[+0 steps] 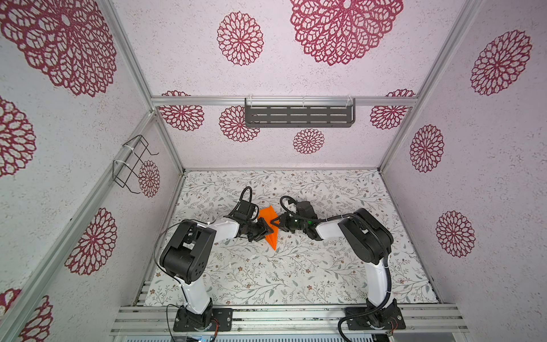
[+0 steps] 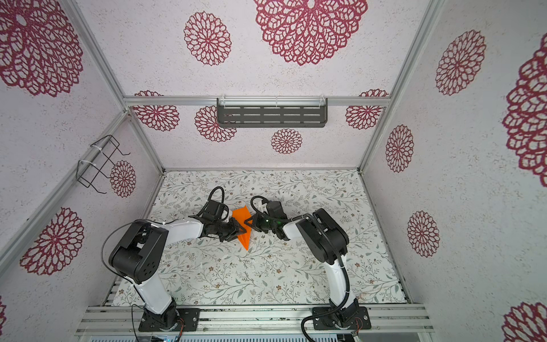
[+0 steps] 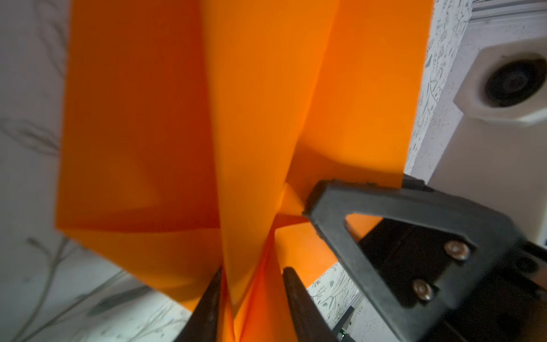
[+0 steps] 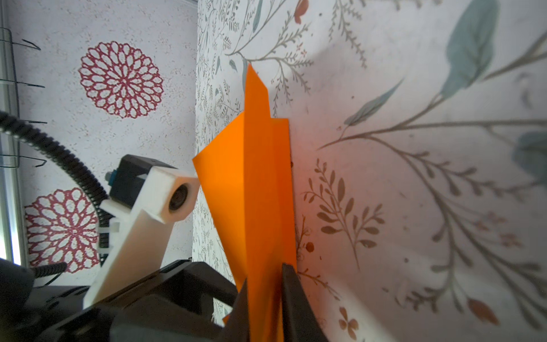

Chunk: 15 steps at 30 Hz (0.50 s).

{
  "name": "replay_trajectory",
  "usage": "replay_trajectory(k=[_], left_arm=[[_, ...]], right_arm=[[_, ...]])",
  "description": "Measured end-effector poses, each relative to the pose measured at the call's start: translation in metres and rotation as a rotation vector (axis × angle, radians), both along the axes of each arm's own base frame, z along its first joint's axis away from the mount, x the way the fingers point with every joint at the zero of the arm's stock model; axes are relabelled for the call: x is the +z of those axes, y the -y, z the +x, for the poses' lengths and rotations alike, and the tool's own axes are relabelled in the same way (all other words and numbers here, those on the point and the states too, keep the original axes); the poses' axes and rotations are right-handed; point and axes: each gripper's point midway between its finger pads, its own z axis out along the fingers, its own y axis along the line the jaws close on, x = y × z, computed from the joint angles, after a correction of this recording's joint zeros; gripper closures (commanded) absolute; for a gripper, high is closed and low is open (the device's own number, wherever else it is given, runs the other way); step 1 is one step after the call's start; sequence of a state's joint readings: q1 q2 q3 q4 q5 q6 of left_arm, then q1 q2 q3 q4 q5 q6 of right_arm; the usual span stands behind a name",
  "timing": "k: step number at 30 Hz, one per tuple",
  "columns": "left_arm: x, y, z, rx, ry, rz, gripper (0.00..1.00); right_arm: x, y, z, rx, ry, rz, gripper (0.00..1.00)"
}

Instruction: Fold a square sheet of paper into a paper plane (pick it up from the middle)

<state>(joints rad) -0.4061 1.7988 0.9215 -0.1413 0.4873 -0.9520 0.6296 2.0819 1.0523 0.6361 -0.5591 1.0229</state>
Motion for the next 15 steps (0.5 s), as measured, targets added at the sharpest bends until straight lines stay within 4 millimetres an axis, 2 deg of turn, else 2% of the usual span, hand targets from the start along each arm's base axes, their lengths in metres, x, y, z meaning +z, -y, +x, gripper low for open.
replay_trajectory(k=[2,5,8,12,15], left_arm=[[-0.002,-0.001,0.001,0.006,-0.008,0.013,0.79],[-0.004,-0.003,0.004,0.014,-0.013,0.036,0.91],[-0.004,-0.008,0.006,0.016,-0.016,0.074,0.99],[-0.004,-0.019,0.005,-0.008,-0.015,0.164,1.00],[-0.001,-0.032,0.001,-0.047,-0.023,0.268,1.00]], right_arm=[[0.001,-0.001,-0.001,0.005,0.001,0.003,0.76],[0.001,0.000,-0.001,0.003,0.002,-0.001,0.67],[-0.002,0.009,-0.002,-0.014,0.016,-0.046,0.58],[0.007,0.031,0.005,-0.066,0.066,-0.150,0.46],[0.030,0.056,0.017,-0.140,0.161,-0.229,0.36]])
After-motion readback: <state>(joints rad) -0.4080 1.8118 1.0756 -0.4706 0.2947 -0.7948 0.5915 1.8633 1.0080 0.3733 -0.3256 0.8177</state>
